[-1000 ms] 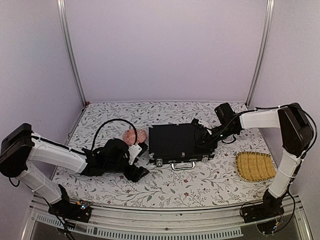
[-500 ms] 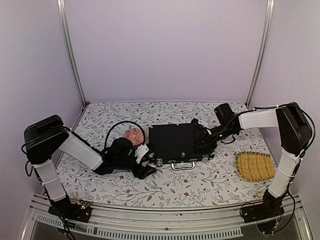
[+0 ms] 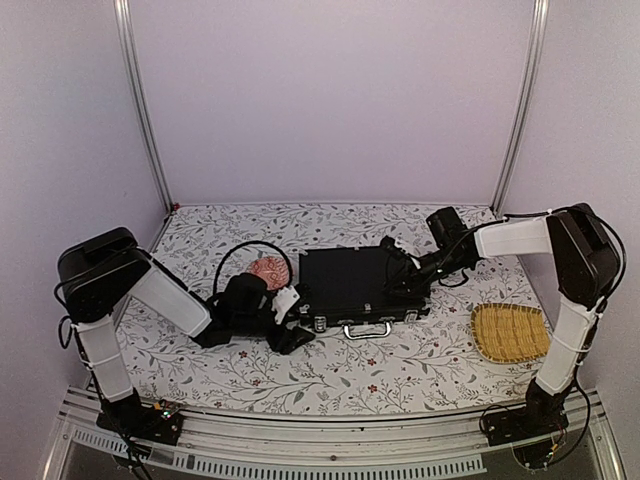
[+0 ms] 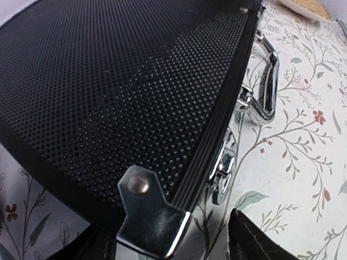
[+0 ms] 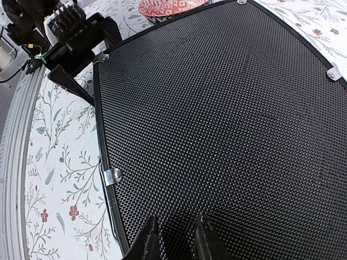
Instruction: Pack up texas hold em set
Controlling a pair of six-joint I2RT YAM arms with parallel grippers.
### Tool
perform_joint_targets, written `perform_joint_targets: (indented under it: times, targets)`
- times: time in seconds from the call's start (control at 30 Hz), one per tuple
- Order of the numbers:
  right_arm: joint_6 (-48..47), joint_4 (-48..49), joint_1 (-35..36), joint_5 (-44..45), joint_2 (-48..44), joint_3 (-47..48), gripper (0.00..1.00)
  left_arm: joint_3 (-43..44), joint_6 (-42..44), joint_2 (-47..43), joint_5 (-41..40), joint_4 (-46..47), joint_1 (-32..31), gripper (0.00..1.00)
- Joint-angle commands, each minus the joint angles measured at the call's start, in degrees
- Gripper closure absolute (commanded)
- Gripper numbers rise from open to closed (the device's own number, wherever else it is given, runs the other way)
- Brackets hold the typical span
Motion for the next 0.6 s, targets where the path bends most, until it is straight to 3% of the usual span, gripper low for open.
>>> perform_joint_targets:
  times: [0.0,0.57]
  targets:
    - [0.0,-8.1,0.7,8.5,6.4,-3.4,0.76,3.4,-0.9,2.6,5.5,4.2,-0.2,0.27]
    - [0.1,-8.5,0.9,8.5,7.2,-3.2,0.76,5.6,-13.1,7.7,4.7,8.9,0.3,0.31]
